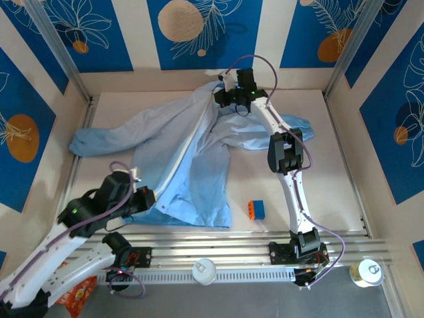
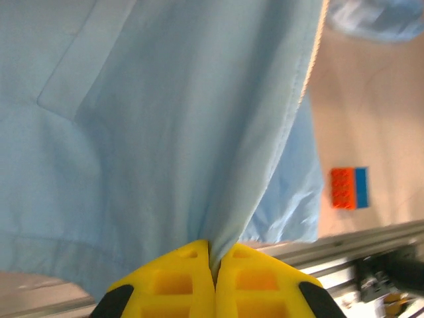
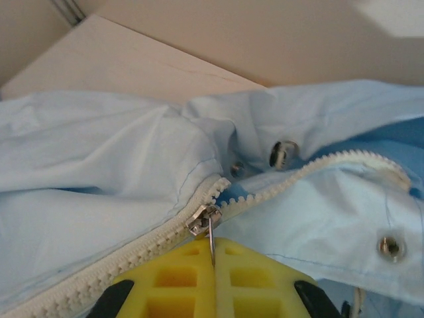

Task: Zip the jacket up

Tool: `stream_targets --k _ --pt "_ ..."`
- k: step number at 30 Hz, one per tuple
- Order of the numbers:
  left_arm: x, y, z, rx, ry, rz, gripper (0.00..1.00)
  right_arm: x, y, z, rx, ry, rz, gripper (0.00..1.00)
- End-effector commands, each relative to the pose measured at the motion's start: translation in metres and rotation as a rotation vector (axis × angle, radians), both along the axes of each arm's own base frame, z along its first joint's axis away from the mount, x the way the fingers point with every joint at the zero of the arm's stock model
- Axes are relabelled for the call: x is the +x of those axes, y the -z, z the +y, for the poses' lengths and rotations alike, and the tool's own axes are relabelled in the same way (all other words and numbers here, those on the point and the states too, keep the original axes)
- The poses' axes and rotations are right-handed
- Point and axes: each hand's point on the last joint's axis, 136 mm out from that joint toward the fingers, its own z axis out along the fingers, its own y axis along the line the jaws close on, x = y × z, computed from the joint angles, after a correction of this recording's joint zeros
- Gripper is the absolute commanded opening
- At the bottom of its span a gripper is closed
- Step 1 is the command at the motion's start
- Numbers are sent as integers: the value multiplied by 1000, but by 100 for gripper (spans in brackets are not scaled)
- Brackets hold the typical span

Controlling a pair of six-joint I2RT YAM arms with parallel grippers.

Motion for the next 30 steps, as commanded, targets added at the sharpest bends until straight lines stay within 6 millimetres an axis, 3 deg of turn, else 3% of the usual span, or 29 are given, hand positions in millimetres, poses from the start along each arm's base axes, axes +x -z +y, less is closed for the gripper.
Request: stream_targets --k 1,10,16,26,30 --pt "-7 3 -8 61 130 45 0 22 -46 -20 -28 83 -148 0" --pt "-33 -5 31 78 39 27 0 48 -51 -63 -20 235 -125 0" --pt "-48 -1 44 36 -9 32 0 54 -45 -81 -16 296 -93 0" --pt "-54 -6 53 36 -29 16 0 58 -38 -94 -24 311 -85 0" --pt "-55 -8 60 24 -56 -7 0 50 -60 -80 24 216 -122 0"
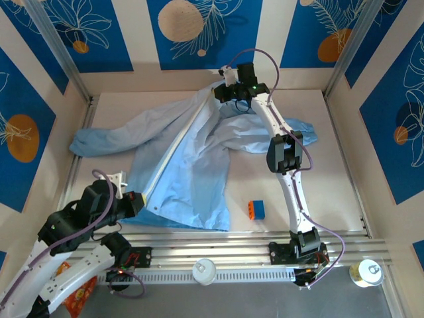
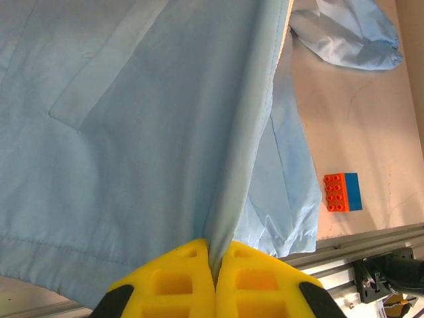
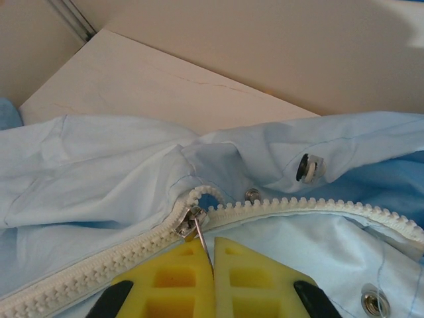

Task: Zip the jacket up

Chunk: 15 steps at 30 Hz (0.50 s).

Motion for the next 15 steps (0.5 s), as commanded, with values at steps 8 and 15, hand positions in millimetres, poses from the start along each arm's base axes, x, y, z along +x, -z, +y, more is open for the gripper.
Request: stream_targets --k 8,15 --pt "-32 35 21 34 -32 145 0 59 -75 -84 -67 249 -288 0" --pt "-37 41 26 63 -40 178 0 68 -59 -136 -76 330 -227 0"
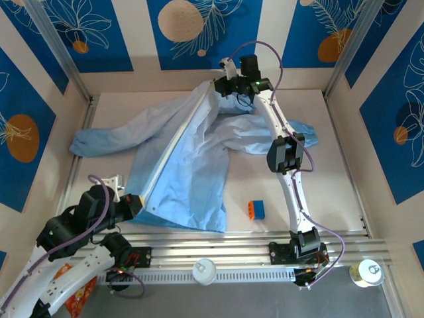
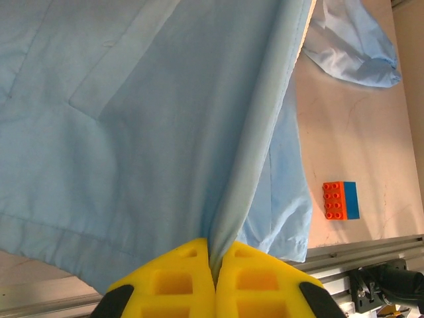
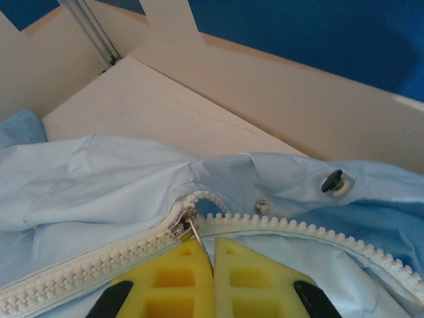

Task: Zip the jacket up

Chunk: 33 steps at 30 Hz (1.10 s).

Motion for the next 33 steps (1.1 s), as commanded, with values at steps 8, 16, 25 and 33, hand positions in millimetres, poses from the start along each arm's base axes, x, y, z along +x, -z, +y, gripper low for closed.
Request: stream_targets --k 8,16,25,33 --pt "-32 32 15 81 21 183 0 70 38 -138 -64 356 -16 0" --pt "-25 25 7 75 41 162 0 61 55 -124 -55 297 36 0" --pt "-4 44 -15 104 92 170 0 32 44 -69 -12 174 75 0" --pt "2 59 -13 217 119 227 0 6 39 -16 -25 123 90 4"
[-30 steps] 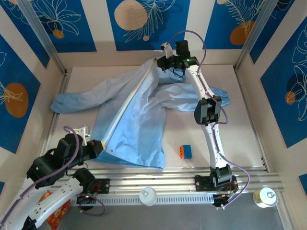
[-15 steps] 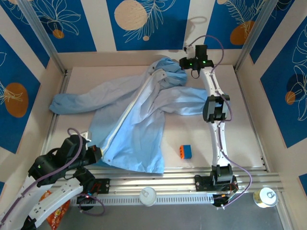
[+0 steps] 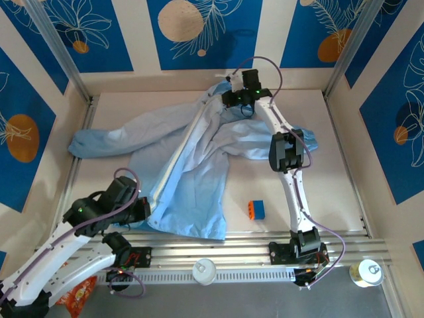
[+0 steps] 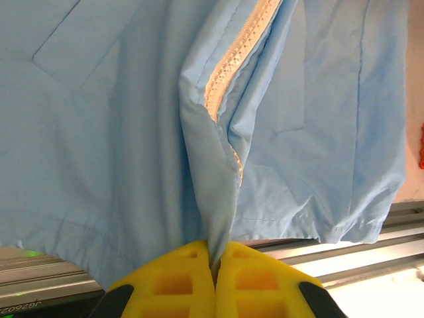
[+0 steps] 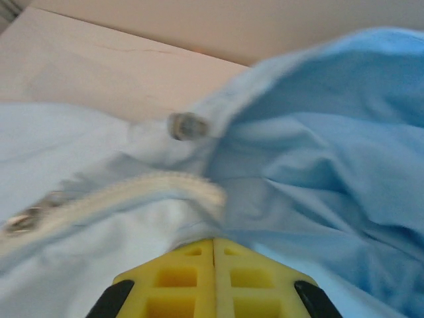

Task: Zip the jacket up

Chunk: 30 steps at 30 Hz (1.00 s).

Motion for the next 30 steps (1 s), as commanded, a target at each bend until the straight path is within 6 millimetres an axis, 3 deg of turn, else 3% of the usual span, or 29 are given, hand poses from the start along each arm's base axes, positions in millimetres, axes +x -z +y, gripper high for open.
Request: stream_targets --k 1,8,12,15,19,26,30 --pt "6 -3 -2 11 34 -31 0 -6 -53 9 30 1 -71 5" --pt "6 5 -3 4 50 -41 0 -16 -73 32 76 -22 -67 29" --pt "8 13 -4 1 54 -42 0 -19 -61 43 92 -34 -34 40" --pt "7 17 -3 18 61 -31 9 -14 -47 43 81 -16 -20 42" --pt "12 7 1 48 65 -61 34 -9 -31 31 76 39 41 42" --pt "55 -44 -5 93 94 -181 56 -21 -20 12 67 78 129 40" --pt "108 -63 -35 70 168 -215 59 -30 -26 1 59 91 132 40"
